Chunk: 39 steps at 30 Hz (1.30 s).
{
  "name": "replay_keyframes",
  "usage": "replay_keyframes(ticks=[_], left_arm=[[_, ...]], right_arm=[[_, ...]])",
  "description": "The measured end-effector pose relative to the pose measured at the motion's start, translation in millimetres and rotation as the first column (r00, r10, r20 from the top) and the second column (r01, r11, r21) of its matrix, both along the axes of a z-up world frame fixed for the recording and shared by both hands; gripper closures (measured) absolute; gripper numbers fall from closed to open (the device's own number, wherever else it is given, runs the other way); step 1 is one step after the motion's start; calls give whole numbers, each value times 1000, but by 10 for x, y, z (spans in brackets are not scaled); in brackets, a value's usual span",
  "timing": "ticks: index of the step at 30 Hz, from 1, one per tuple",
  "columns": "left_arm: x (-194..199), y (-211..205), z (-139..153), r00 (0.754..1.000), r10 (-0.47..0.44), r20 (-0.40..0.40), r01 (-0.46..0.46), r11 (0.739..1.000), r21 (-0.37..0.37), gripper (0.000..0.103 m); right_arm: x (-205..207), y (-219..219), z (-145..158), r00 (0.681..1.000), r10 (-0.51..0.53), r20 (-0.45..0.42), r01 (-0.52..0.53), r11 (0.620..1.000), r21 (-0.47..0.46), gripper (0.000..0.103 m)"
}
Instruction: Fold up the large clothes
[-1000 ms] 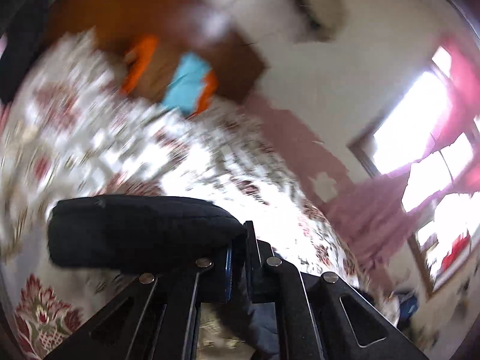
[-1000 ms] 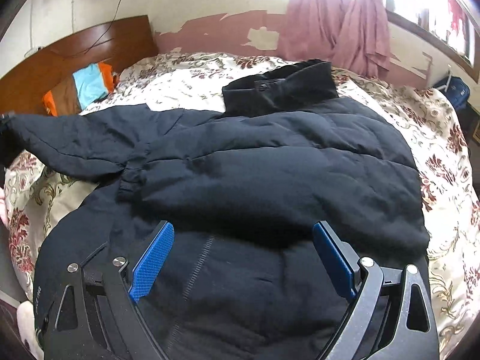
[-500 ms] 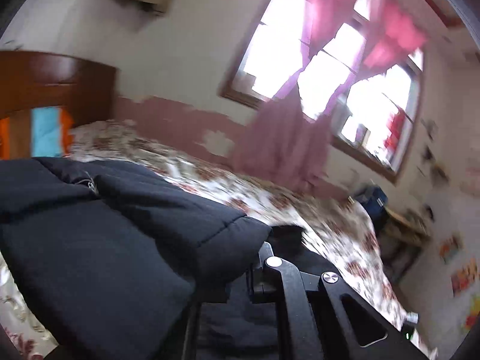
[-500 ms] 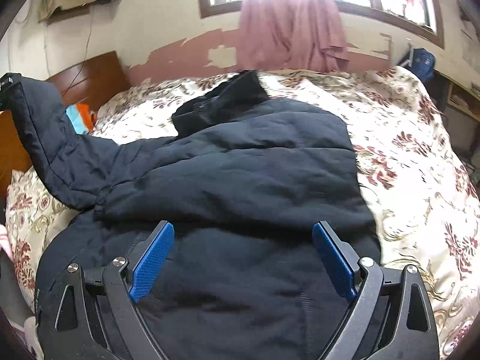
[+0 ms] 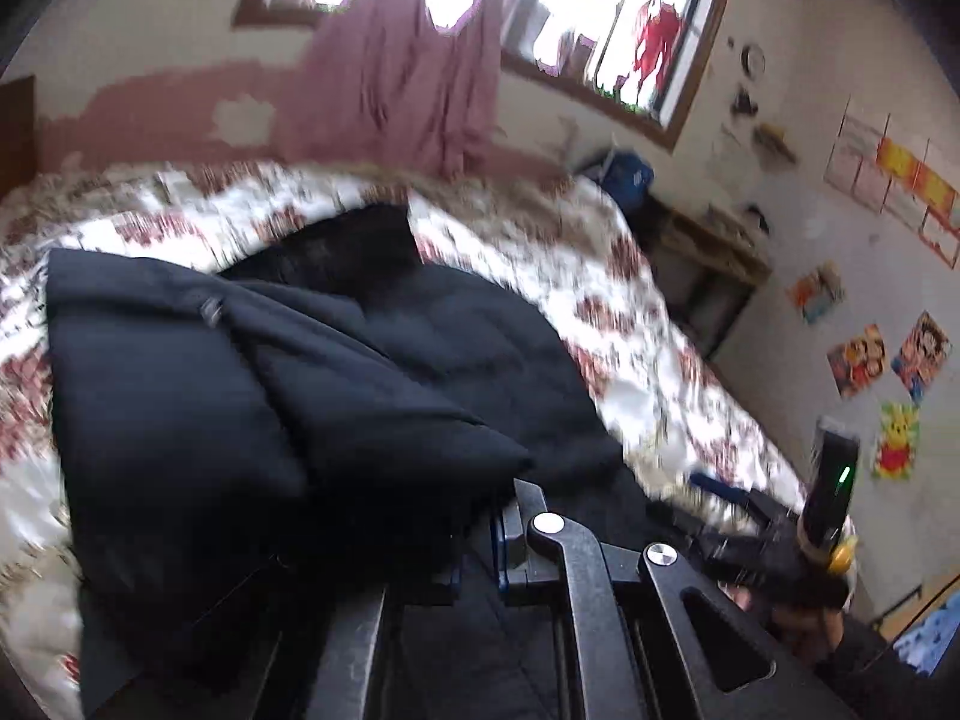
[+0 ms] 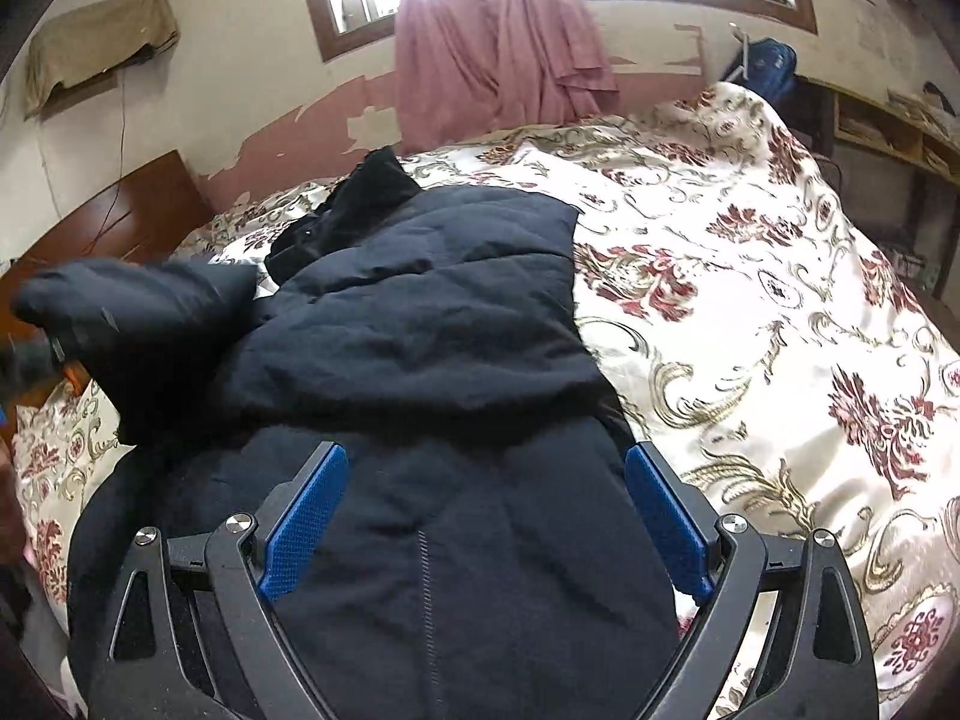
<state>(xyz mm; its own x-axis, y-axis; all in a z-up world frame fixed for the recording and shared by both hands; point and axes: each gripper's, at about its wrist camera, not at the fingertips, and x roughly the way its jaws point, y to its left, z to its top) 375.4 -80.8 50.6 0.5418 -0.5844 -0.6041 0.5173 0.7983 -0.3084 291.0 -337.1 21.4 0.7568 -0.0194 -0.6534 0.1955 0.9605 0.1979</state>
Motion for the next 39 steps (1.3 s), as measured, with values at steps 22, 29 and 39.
replay_keyframes(ticks=[22, 29, 39], left_arm=[[-501, 204, -479, 971, -137, -194, 116, 986, -119, 13], [-695, 864, -600, 973, 71, -220, -96, 990, -104, 13], [-718, 1619, -677, 886, 435, -164, -424, 900, 97, 13]], right_arm=[[-42, 336, -171, 992, 125, -13, -125, 991, -46, 12], [-203, 1085, -89, 946, 325, -13, -310, 888, -341, 9], [-246, 2165, -73, 863, 503, -53, -407, 628, -663, 9]])
